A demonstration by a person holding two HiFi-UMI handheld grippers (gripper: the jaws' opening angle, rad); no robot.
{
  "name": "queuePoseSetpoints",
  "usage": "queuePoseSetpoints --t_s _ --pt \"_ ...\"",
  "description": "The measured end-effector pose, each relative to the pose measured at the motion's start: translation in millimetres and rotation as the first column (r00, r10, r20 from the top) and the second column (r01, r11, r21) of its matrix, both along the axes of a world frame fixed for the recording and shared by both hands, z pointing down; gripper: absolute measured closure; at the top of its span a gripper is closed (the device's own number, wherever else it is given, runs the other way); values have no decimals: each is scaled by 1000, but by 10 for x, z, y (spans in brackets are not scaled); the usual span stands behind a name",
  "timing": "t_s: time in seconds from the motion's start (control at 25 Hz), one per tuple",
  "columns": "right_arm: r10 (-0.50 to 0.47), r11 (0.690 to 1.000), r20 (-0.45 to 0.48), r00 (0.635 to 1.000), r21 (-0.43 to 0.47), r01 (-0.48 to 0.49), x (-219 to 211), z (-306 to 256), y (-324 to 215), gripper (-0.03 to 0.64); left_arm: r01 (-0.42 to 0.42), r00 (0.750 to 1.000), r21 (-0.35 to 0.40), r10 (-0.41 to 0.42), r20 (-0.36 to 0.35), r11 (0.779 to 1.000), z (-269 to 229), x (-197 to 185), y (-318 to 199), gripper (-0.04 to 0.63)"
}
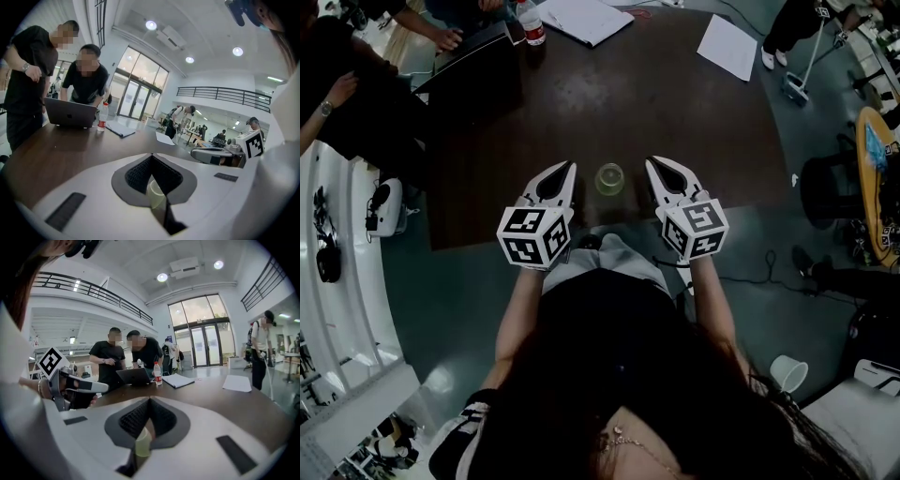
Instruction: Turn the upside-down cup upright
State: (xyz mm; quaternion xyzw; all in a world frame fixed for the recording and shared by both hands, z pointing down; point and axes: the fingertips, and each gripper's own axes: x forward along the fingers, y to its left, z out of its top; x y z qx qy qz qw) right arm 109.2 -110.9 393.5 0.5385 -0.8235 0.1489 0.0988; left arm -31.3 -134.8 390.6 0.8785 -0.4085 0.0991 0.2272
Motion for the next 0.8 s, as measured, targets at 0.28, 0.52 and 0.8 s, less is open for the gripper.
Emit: queuePoseSetpoints --t_s 0.28,0.52,0.8 --pt "-28 1000 -42 999 -8 27 -57 16 34 603 10 1000 -26 -10 -2 1000 51 -41 22 594" --pt "-54 998 -75 996 -27 52 -94 64 40 603 9 1000 -49 -9 -1 999 112 -53 29 594" --pt "-63 998 -92 994 -18 61 -72 80 76 601 3 1000 -54 -3 5 999 119 3 47 594"
